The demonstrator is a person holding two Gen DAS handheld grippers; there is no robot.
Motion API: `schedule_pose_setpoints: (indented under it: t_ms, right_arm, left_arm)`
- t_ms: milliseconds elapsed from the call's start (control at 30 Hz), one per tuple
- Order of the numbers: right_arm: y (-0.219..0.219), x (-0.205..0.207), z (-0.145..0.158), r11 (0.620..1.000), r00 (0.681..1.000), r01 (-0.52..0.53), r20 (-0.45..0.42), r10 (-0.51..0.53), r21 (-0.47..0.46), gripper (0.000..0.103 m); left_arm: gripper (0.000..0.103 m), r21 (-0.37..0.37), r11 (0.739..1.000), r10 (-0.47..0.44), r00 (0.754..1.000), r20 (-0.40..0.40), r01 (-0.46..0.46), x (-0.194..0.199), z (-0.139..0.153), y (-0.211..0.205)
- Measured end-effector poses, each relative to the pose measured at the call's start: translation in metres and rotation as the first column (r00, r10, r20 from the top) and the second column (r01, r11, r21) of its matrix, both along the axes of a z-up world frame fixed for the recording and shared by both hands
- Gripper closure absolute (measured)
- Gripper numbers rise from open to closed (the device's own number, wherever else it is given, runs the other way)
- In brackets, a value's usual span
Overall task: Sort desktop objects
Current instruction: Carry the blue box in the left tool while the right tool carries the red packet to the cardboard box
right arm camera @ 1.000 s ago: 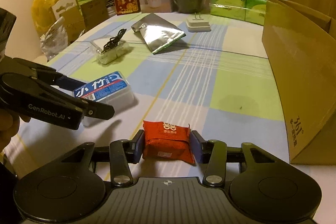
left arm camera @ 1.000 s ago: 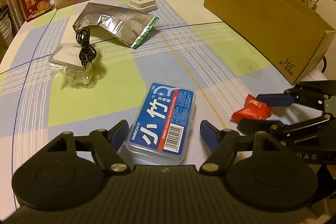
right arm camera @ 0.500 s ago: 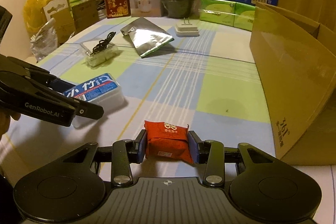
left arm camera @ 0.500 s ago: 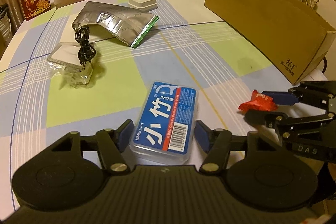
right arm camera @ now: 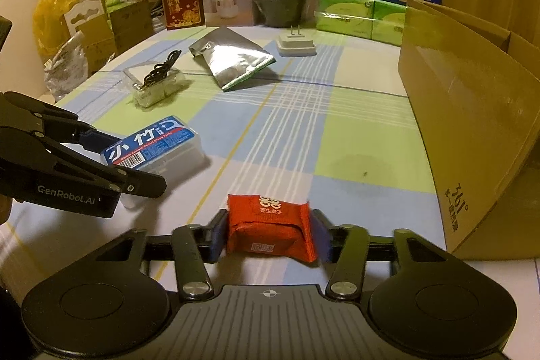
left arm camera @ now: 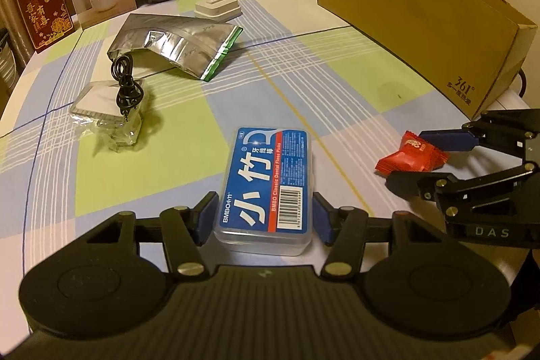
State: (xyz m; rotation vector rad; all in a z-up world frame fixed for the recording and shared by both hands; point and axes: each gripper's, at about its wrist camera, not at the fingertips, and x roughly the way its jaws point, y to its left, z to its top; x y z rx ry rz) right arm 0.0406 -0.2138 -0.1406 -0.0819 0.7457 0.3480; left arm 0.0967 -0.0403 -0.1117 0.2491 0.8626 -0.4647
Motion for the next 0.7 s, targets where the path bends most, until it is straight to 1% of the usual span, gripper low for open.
schedule_pose_setpoints:
  t_ms: [100, 233, 433, 600, 700]
  right_arm:
    - [0.000, 0.000, 0.001, 1.000, 1.000, 0.000, 0.005, 0.000, -0.001, 0.066]
    - [-0.001, -0.003, 0.005, 1.000, 1.000, 0.006, 0.021, -0.006, -0.010, 0.066]
    - [-0.007, -0.006, 0.021, 1.000, 0.998, 0.029, 0.060, -0.029, -0.006, 0.066]
    - [-0.014, -0.016, 0.044, 0.999, 0.995, 0.051, 0.089, -0.052, 0.013, 0.066]
    - [-0.022, -0.024, 0.060, 0.997, 0.991, 0.070, 0.109, -0.071, 0.014, 0.066]
  left_arm:
    - [0.050, 0.001, 1.000, 0.001, 1.000, 0.004, -0.001, -0.001, 0.000, -0.001]
    - [0.051, 0.001, 1.000, 0.003, 1.000, 0.005, -0.003, -0.002, 0.000, -0.002]
    - [0.051, -0.027, 1.000, 0.007, 1.000, 0.009, -0.006, -0.007, 0.006, -0.004]
    - [0.051, -0.102, 0.992, 0.067, 0.998, -0.010, -0.068, -0.013, 0.018, -0.005]
    - [0.051, -0.124, 0.986, 0.113, 0.994, -0.011, -0.113, -0.021, 0.029, -0.010]
